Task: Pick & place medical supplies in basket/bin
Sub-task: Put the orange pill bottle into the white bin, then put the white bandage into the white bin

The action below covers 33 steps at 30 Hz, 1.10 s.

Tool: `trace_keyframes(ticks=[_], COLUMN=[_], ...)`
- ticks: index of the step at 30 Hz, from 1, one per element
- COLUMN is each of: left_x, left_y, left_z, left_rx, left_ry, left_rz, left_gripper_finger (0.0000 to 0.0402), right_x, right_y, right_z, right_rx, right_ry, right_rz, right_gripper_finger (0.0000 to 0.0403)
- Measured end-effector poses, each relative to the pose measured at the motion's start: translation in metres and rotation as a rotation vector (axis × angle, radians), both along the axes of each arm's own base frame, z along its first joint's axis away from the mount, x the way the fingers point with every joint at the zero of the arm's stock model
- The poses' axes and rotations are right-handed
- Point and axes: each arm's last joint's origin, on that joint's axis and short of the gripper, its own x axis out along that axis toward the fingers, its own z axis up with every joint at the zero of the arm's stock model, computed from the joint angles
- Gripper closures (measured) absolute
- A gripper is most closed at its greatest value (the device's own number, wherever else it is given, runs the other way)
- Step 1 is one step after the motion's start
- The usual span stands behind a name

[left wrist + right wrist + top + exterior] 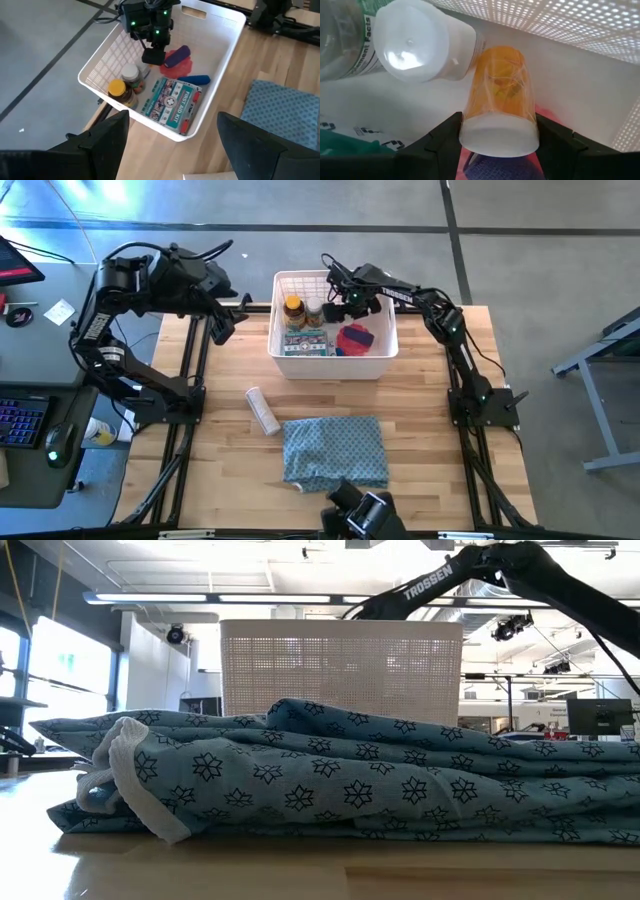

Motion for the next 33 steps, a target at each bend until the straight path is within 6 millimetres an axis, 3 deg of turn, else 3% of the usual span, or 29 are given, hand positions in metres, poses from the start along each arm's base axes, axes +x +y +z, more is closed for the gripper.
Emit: trace_keyframes(ticks=[4,15,23,27,33], left_x=[0.000,0.000,0.000,0.000,0.000], left_y=[0.000,0.000,0.000,0.000,0.000], left_z=[0.000,0.000,0.000,0.000,0.000], left_rx=[-0.021,-0.048,-0.061,-0.063,-0.196], left_ry=[-0.013,-0.030,-0.038,-0.040,-0.122], left_rz=[0.021,0.048,0.062,0.064,0.192], left_gripper_finger=[0.0066,0.0066,0.0066,0.0066,0.0066], right_x=[-0.001,0.002,0.004,0.008,0.006], right_y=[0.000,-0.002,-0.001,0.004,0.032], right_z=[0.003,0.014,0.031,0.055,0.123], right_rx=[-0.015,-0.061,-0.089,-0.133,-0.218], right_ry=[0.005,-0.012,-0.020,-0.049,-0.159], right_rz=[0.060,0.135,0.184,0.226,0.283], right_gripper_finger=[0.0187,0.0104,0.0101,0.0104,0.0105])
